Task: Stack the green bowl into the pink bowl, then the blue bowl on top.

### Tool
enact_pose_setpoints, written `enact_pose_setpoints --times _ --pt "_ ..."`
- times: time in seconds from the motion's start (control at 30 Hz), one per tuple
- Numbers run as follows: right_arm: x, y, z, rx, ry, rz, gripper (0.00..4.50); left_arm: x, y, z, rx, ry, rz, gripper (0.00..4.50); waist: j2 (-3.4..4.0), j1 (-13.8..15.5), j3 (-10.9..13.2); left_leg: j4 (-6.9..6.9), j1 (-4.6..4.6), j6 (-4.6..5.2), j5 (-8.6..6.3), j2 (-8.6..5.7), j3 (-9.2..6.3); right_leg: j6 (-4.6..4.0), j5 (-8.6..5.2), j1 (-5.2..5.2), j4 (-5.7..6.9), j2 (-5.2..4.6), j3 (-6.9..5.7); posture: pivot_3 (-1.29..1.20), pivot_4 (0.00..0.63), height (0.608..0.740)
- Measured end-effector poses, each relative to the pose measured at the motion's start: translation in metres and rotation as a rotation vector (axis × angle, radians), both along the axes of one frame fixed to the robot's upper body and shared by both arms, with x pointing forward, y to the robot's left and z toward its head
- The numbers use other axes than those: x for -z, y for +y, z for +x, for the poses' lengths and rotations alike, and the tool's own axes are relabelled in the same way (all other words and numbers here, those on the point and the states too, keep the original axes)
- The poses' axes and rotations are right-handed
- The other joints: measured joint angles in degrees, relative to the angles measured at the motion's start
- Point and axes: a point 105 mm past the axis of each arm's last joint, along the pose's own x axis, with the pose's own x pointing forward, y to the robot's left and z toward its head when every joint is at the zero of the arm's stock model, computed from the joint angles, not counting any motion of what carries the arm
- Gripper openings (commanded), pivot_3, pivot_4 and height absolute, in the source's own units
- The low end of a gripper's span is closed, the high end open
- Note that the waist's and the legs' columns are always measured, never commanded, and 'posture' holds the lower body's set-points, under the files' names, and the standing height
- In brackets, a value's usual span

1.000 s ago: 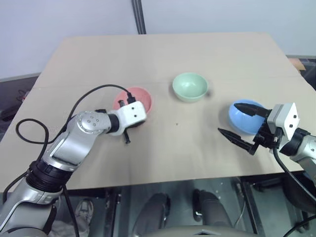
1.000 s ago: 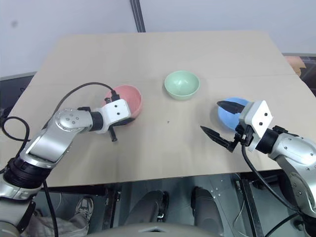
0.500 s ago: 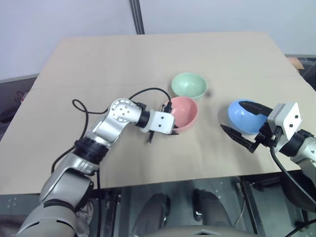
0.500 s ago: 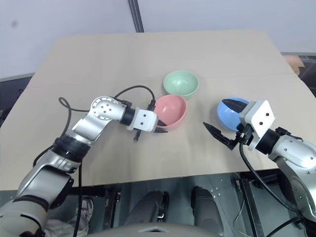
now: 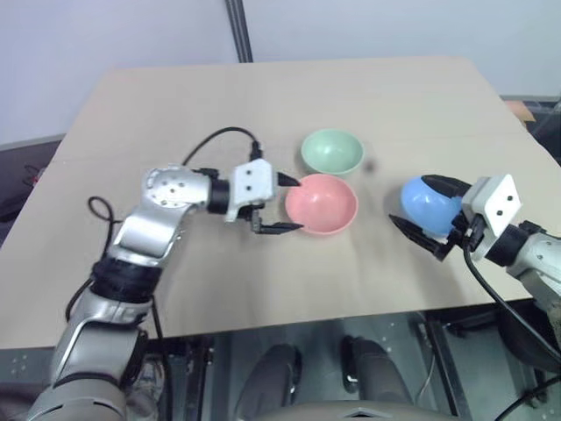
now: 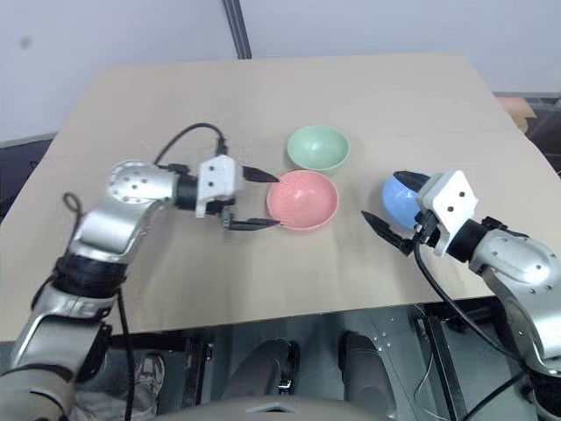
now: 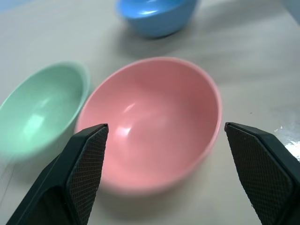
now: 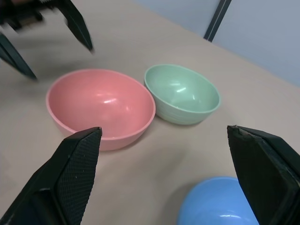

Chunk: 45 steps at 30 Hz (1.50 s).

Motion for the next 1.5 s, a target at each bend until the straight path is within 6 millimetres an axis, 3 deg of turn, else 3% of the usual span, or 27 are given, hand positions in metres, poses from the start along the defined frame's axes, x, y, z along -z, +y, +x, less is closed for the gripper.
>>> enact_pose_setpoints --times 0.17,0.3,0.37,0.57,0.83,0.87,0.93,1.13,1.17,1.33,1.5 --pt "0.002 0.002 0.022 -0.008 -0.05 -0.081 4.5 -0.008 0.037 0.011 -0.229 -0.097 -0.023 4.19 0.0 0.03 0.0 -0.01 0.06 -0.19 0.11 -0.01 0.03 0.0 0.01 0.04 0.0 -0.01 0.02 0.0 0.15 0.74" --pt "0.009 -0.001 0.059 0.004 -0.092 -0.243 4.5 -0.025 0.045 0.006 -0.293 -0.139 -0.329 4.19 -0.01 -0.27 -0.01 0.0 0.07 -0.22 0.12 -0.02 0.13 0.0 0.05 0.0 -0.01 -0.05 0.1 0.0 0.15 0.74" --pt "0.01 -0.001 0.077 0.001 -0.113 -0.307 4.5 -0.021 0.054 0.0 -0.307 -0.086 -0.408 4.19 -0.01 -0.6 0.0 -0.06 0.04 -0.24 0.13 0.0 0.17 -0.13 0.12 -0.07 0.0 -0.03 0.14 0.0 0.15 0.74" --pt "0.005 0.035 0.124 -0.16 -0.221 -0.528 4.5 -0.009 0.076 -0.022 -0.227 0.124 -0.442 4.19 0.0 -0.9 0.01 -0.12 0.01 -0.26 0.14 0.09 0.3 -0.21 0.17 -0.21 0.01 0.1 0.21 0.0 0.15 0.74" --pt "0.024 0.062 0.146 -0.301 -0.266 -0.716 4.5 -0.007 0.098 -0.047 -0.178 0.214 -0.466 4.19 0.01 -0.95 0.02 -0.19 -0.09 -0.27 0.13 0.01 0.27 -0.24 0.18 -0.35 -0.07 0.01 0.26 0.0 0.15 0.74" --pt "0.026 0.066 0.149 -0.314 -0.271 -0.74 3.96 -0.007 0.102 -0.051 -0.182 0.214 -0.478 4.25 0.01 -0.96 0.02 -0.19 -0.08 -0.28 0.13 0.02 0.23 -0.25 0.18 -0.35 -0.07 0.02 0.24 0.0 0.15 0.74" --pt "0.029 0.066 0.152 -0.32 -0.277 -0.77 3.27 -0.007 0.105 -0.053 -0.192 0.214 -0.483 4.25 0.02 -0.91 0.02 -0.22 -0.07 -0.3 0.13 0.02 0.21 -0.25 0.18 -0.35 -0.06 0.03 0.22 0.0 0.15 0.74" --pt "0.036 0.063 0.16 -0.319 -0.296 -0.865 0.33 -0.007 0.106 -0.059 -0.208 0.197 -0.491 4.25 0.02 -1.03 0.02 -0.23 -0.05 -0.32 0.14 0.02 0.2 -0.31 0.22 -0.34 -0.04 0.07 0.25 0.0 0.15 0.74" --pt "0.039 0.061 0.16 -0.323 -0.295 -0.878 0.08 -0.008 0.106 -0.06 -0.21 0.192 -0.491 4.25 0.02 -1.01 0.02 -0.23 -0.04 -0.33 0.14 0.02 0.19 -0.32 0.22 -0.34 -0.04 0.07 0.24 0.0 0.15 0.74" --pt "0.039 0.061 0.16 -0.332 -0.344 -0.908 0.08 -0.004 0.106 -0.061 -0.237 0.182 -0.497 4.25 0.04 -1.44 0.04 -0.26 -0.02 -0.35 0.16 0.04 0.23 -0.35 0.24 -0.36 -0.02 0.11 0.29 0.0 0.15 0.74" --pt "0.016 0.063 0.154 -0.381 -0.411 -0.893 0.08 -0.004 0.106 -0.059 -0.25 0.161 -0.514 4.25 0.05 -1.81 0.04 -0.26 -0.05 -0.36 0.16 0.04 0.19 -0.35 0.25 -0.36 -0.04 0.11 0.26 0.0 0.15 0.74"
